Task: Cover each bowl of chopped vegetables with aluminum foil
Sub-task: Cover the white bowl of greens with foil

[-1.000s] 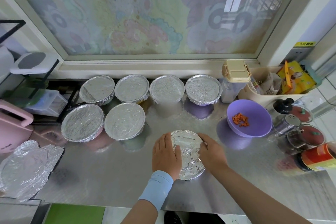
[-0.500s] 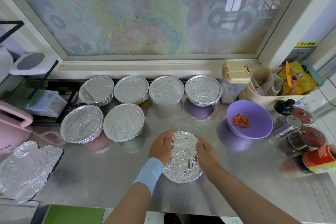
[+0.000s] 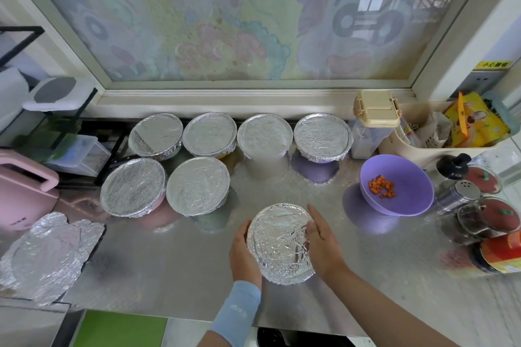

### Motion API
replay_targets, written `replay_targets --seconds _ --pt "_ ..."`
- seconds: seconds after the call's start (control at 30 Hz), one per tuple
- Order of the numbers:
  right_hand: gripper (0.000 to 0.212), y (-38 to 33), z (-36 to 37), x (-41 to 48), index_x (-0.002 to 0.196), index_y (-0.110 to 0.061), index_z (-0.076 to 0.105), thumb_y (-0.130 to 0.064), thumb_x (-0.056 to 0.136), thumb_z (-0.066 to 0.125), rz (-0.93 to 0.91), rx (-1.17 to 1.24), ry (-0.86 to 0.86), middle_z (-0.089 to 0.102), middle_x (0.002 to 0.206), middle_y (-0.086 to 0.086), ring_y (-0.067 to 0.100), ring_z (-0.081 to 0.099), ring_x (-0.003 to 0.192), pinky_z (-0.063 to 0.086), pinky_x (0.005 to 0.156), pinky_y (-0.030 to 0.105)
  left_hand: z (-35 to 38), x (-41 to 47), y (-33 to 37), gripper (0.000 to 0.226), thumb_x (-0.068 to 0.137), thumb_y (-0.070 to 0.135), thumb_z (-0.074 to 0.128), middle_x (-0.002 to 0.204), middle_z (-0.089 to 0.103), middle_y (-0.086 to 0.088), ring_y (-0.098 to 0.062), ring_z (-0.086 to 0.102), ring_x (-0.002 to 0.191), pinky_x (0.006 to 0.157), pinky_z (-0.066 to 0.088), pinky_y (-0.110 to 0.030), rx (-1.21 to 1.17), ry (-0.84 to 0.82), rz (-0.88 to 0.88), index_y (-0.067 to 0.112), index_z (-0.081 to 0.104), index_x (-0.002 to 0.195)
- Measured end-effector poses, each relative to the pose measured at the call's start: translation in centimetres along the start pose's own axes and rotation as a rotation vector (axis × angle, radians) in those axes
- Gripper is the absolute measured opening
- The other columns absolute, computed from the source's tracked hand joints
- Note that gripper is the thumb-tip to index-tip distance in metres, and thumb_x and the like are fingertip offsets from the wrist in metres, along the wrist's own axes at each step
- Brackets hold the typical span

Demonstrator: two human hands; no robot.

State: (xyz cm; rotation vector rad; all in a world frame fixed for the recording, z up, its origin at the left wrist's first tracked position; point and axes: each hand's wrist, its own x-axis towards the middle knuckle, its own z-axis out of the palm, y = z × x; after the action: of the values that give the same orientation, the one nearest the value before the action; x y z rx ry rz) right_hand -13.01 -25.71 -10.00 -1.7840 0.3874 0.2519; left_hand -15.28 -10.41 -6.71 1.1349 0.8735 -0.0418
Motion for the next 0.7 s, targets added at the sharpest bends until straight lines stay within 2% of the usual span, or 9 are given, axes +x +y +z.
replay_targets --seconds 0.1,0.23,0.33,0.4,0.47,0.5,0.57,0.63,0.7 --pt "0.043 0.6 0.4 -0.1 0.143 -0.043 0.041 -0.03 0.103 0.04 0.017 -0.028 0.012 0.057 0.137 -0.004 0.013 0.054 0.112 0.04 0.109 0.044 1.1 -0.3 0.1 0.035 0.095 0.039 0.046 0.106 0.074 -0.005 -0.025 0.069 0.101 0.095 0.053 -0.043 -0.076 -0.05 -0.093 0.021 0.073 0.11" --pt "0.036 0.2 -0.6 0.2 0.131 -0.044 0.05 -0.035 0.099 0.035 -0.013 -0.303 0.028 0.064 0.112 -0.004 0.022 0.061 0.101 0.045 0.094 0.035 1.1 2.1 1.9 0.03 0.093 0.04 0.049 0.099 0.074 -0.005 -0.023 0.068 0.091 0.089 0.053 -0.038 0.012 -0.069 -0.081 0.021 0.07 0.103" --pt "0.046 -0.8 -1.7 1.2 0.145 -0.033 0.041 -0.033 0.099 0.036 -0.094 -0.468 0.034 0.031 0.158 -0.009 0.019 0.048 0.132 0.034 0.113 0.034 0.5 2.5 2.2 0.039 0.098 0.037 0.037 0.122 0.061 0.008 -0.014 0.056 0.113 0.106 0.039 -0.035 0.243 0.036 0.101 0.025 0.064 0.123" --pt "0.052 -2.0 -2.2 1.9 0.149 -0.039 0.034 -0.02 0.1 0.041 -0.177 -0.492 -0.035 0.016 0.161 -0.02 0.009 0.054 0.122 0.042 0.105 0.029 0.0 1.1 1.2 0.036 0.102 0.027 0.035 0.126 0.056 0.009 -0.012 0.05 0.119 0.108 0.036 -0.033 0.291 0.193 0.219 0.023 0.059 0.128" --pt "0.057 -3.5 -2.3 2.2 0.148 -0.042 0.034 -0.015 0.099 0.041 -0.293 -0.601 -0.139 0.014 0.159 -0.026 0.006 0.057 0.113 0.049 0.095 0.03 -0.2 -0.9 -0.5 0.027 0.1 0.022 0.039 0.116 0.058 0.007 -0.015 0.053 0.111 0.101 0.04 -0.034 0.224 0.194 0.227 0.028 0.061 0.115" --pt "0.057 -3.9 -2.2 2.5 0.149 -0.041 0.034 -0.014 0.098 0.041 -0.34 -0.656 -0.193 0.016 0.159 -0.026 0.006 0.055 0.118 0.046 0.098 0.028 -0.3 -1.5 -1.2 0.025 0.1 0.021 0.039 0.111 0.059 0.007 -0.016 0.055 0.106 0.097 0.042 -0.034 0.202 0.165 0.202 0.03 0.06 0.11" --pt "0.055 -4.3 -1.7 2.8 0.15 -0.035 0.034 -0.015 0.099 0.041 -0.376 -0.724 -0.263 0.025 0.158 -0.02 0.006 0.046 0.131 0.034 0.107 0.021 0.1 -1.9 -1.7 0.031 0.099 0.029 0.04 0.12 0.059 0.008 -0.015 0.056 0.113 0.103 0.042 -0.037 0.154 0.083 0.098 0.028 0.056 0.125" --pt "0.05 -4.0 -1.4 2.8 0.149 -0.025 0.038 -0.018 0.099 0.04 -0.388 -0.815 -0.183 0.039 0.154 -0.008 0.012 0.045 0.134 0.027 0.109 0.021 0.4 -0.3 -1.0 0.046 0.09 0.045 0.042 0.129 0.06 0.005 -0.017 0.057 0.119 0.109 0.042 -0.043 0.102 0.003 0.002 0.027 0.055 0.13" --pt "0.048 -3.8 -1.4 2.3 0.143 -0.021 0.043 -0.021 0.096 0.04 -0.369 -0.954 -0.019 0.051 0.141 -0.002 0.019 0.053 0.123 0.031 0.107 0.032 0.9 1.8 0.3 0.045 0.082 0.053 0.044 0.121 0.066 0.0 -0.018 0.062 0.11 0.105 0.044 -0.042 0.096 -0.067 -0.022 0.025 0.064 0.11"
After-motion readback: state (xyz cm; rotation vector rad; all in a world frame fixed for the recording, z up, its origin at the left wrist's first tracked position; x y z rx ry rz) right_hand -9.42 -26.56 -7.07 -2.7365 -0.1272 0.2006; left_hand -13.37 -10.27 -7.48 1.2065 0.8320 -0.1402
